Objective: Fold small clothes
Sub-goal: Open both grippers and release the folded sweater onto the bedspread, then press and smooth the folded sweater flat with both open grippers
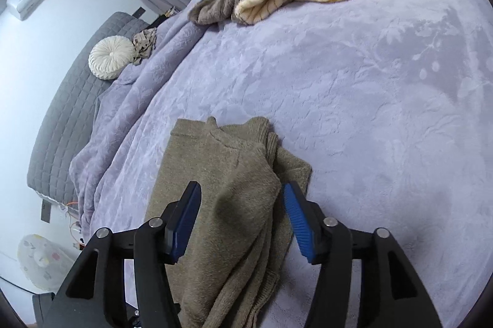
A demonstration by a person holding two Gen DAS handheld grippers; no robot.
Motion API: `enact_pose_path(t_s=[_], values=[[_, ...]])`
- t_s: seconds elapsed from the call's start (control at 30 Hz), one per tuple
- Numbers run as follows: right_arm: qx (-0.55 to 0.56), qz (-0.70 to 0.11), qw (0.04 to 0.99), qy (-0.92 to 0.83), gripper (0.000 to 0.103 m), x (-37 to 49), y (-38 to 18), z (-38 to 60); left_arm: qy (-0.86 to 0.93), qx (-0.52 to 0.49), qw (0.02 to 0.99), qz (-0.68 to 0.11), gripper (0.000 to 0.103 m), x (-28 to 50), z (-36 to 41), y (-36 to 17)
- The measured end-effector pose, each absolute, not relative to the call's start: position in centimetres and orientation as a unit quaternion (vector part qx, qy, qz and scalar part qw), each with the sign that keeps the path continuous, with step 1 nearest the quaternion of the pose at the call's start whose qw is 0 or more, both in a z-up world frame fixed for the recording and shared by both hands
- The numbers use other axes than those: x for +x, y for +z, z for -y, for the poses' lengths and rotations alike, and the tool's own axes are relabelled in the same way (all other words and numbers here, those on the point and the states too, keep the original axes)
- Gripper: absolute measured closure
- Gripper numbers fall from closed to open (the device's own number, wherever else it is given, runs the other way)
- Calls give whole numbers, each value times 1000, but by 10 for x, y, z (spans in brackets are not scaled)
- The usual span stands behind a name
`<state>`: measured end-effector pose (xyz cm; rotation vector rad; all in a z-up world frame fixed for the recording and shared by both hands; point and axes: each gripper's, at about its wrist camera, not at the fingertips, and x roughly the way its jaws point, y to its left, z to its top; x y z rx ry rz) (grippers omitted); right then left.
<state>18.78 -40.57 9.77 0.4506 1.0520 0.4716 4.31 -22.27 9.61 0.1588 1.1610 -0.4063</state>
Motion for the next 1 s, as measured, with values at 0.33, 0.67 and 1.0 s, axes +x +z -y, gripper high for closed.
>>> enact_pose_path(t_s=[0.33, 0.67, 1.0], values=[[163, -506, 815, 230, 41, 167, 105, 367, -222, -39, 832, -508, 44, 54, 163, 125], [187, -544, 803, 154, 84, 170, 54, 391, -166, -2, 823, -543, 44, 67, 165, 77], [161, -486, 833, 210, 66, 98, 113, 353, -163, -9, 825, -541, 44, 64, 151, 81]])
